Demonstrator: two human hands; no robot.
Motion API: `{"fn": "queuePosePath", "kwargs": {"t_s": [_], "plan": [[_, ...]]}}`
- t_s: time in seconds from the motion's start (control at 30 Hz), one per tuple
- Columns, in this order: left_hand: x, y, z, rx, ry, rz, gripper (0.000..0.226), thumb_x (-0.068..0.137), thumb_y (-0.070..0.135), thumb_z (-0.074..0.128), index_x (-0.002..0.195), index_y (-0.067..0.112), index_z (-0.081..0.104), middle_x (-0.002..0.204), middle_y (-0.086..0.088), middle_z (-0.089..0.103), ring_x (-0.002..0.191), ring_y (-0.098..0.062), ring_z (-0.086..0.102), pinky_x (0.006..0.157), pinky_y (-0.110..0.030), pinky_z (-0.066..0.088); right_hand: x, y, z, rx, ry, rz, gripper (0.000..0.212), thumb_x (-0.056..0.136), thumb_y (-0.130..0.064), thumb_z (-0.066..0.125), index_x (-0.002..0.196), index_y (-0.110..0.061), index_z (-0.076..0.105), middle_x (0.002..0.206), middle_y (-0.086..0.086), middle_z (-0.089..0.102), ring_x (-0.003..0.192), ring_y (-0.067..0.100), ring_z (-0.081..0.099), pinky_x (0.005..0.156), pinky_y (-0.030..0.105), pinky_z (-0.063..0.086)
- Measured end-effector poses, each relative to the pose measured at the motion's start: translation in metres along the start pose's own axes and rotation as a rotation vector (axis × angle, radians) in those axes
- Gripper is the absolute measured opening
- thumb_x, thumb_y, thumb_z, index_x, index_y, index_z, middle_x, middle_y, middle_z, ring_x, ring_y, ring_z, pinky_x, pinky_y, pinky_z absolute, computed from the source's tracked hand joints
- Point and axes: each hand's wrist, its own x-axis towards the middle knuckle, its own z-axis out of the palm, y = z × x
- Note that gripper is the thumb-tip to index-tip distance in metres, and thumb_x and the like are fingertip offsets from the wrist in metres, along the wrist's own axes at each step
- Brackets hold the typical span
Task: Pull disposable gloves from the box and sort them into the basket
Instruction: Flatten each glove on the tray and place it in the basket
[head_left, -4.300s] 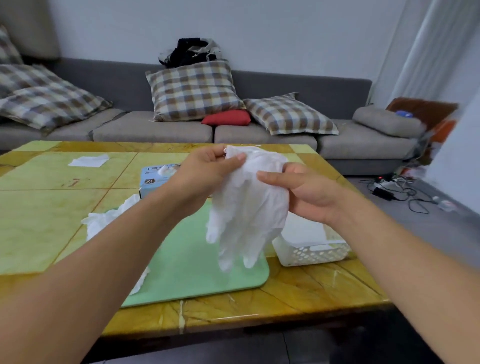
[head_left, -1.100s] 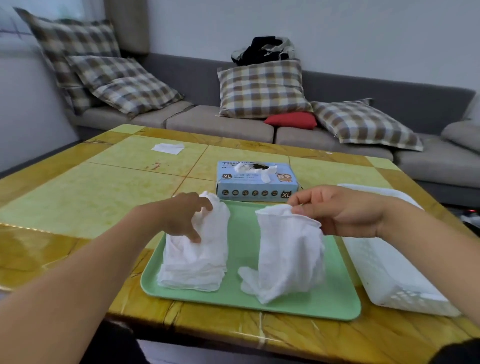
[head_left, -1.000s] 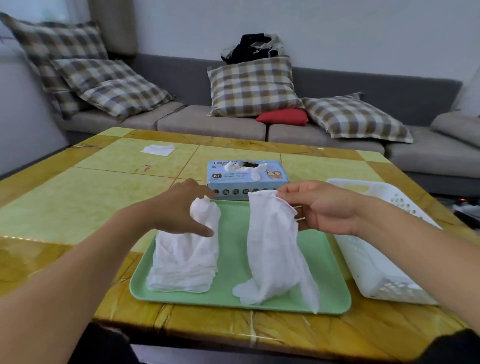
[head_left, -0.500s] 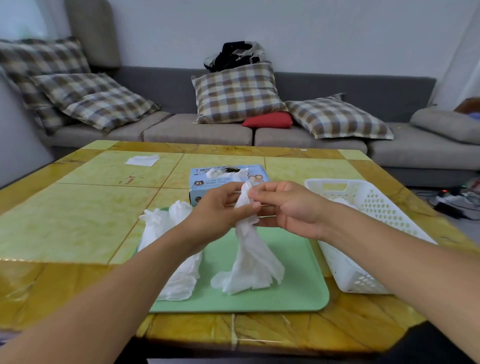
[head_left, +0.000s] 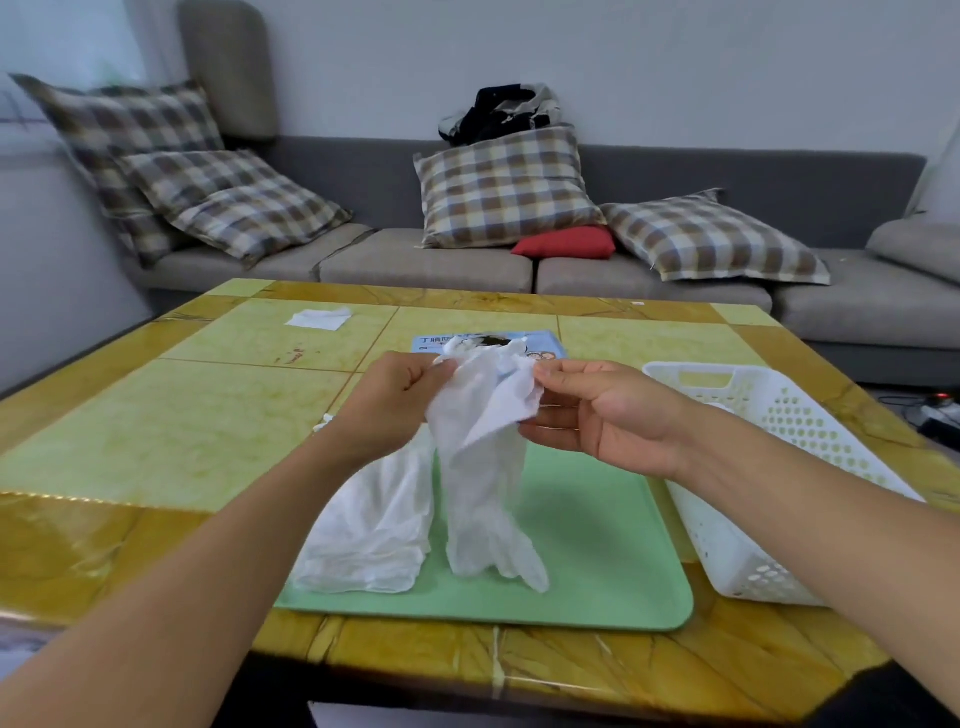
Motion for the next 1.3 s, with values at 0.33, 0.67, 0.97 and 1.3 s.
{"fn": "queuePosePath", "kwargs": {"t_s": [0.33,0.67,0.97,1.3], "plan": [[0.01,-0.078,-0.069,0.666,-0.008,-0.237,0.047,0.1,0.026,0.056,0.058,0.007,0.048,0.056,-0.005,0.047,0.059,-0.025,0.045,0.056,-0.031,0.027,-0.023,-0.046,-0.016,0.265,0.048,-0.111,0.016,0.097,-0.016,0.047,0.095,-0.01,0.061,0.088,0.006,0.062,0.075,0.02,0.063,0.069,0.034,0.057],[-0.019,0.021,-0.013,0.231,-0.074,-0.029,0.106,0.06,0.072,0.08,0.149,0.031,0.041,0.147,0.01,0.048,0.13,-0.012,0.05,0.105,-0.036,0.046,-0.019,-0.027,-0.01,0.152,0.106,-0.037,0.017,0.1,-0.01,0.049,0.103,-0.002,0.064,0.088,0.011,0.073,0.074,0.019,0.073,0.077,0.031,0.062],[-0.009,0.046,0.043,-0.84,-0.155,-0.396,0.025,0.101,0.022,0.058,0.118,0.007,0.069,0.112,-0.01,0.075,0.103,-0.024,0.071,0.097,-0.041,0.054,-0.024,-0.033,-0.002,-0.465,0.384,-0.362,0.029,0.091,-0.023,0.073,0.113,-0.005,0.068,0.093,0.01,0.073,0.075,0.018,0.068,0.069,0.031,0.057],[-0.007,0.043,0.029,-0.739,-0.208,-0.397,0.038,0.103,0.033,0.053,0.125,0.006,0.066,0.119,-0.01,0.073,0.11,-0.025,0.07,0.098,-0.041,0.053,-0.023,-0.019,-0.01,-0.388,0.048,0.013,0.015,0.087,-0.022,0.072,0.099,-0.013,0.072,0.087,0.002,0.069,0.066,0.012,0.06,0.067,0.028,0.054]]}}
